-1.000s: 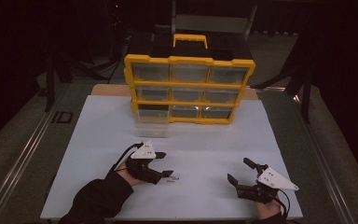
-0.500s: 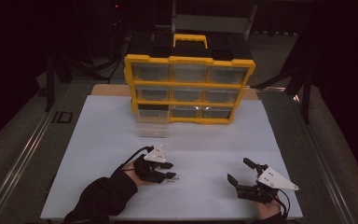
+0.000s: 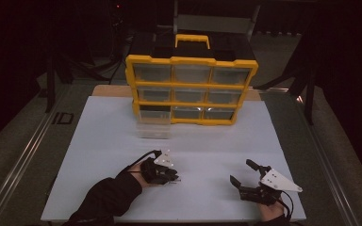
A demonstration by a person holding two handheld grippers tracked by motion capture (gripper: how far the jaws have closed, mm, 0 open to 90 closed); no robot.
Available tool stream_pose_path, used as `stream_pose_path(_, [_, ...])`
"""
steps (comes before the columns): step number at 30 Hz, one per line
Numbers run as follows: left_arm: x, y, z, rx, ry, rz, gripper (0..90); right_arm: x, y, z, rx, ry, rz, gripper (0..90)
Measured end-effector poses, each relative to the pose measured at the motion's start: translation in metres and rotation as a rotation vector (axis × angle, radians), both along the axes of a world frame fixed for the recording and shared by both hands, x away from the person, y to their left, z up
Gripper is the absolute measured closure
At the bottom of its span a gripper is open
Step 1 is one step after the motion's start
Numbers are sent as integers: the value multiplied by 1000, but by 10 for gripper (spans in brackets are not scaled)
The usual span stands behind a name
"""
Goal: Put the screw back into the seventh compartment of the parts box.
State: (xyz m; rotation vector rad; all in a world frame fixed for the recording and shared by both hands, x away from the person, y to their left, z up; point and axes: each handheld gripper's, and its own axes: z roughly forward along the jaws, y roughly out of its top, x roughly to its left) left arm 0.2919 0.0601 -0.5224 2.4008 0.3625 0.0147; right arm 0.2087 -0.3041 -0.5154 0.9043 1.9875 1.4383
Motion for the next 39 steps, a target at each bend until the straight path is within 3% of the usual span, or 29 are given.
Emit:
stream_pose_path(11, [4, -4, -9, 44, 2, -14, 843, 0, 0, 0, 0, 3, 0, 146])
stream_pose_path(20, [5, -6, -8, 51, 7, -11, 867, 0, 0, 0, -1, 9, -1, 146])
stream_pose_path(24, [7, -4, -6, 34, 3, 22, 873, 0, -1, 0, 1, 8, -2, 146])
stream_pose_path(30, [11, 6, 14, -21, -13, 65, 874, 0, -1, 0, 2, 8, -1, 146])
stream_pose_path(39, [12, 15, 39, -63, -64, 95, 874, 0, -1, 0, 2, 4, -1, 146])
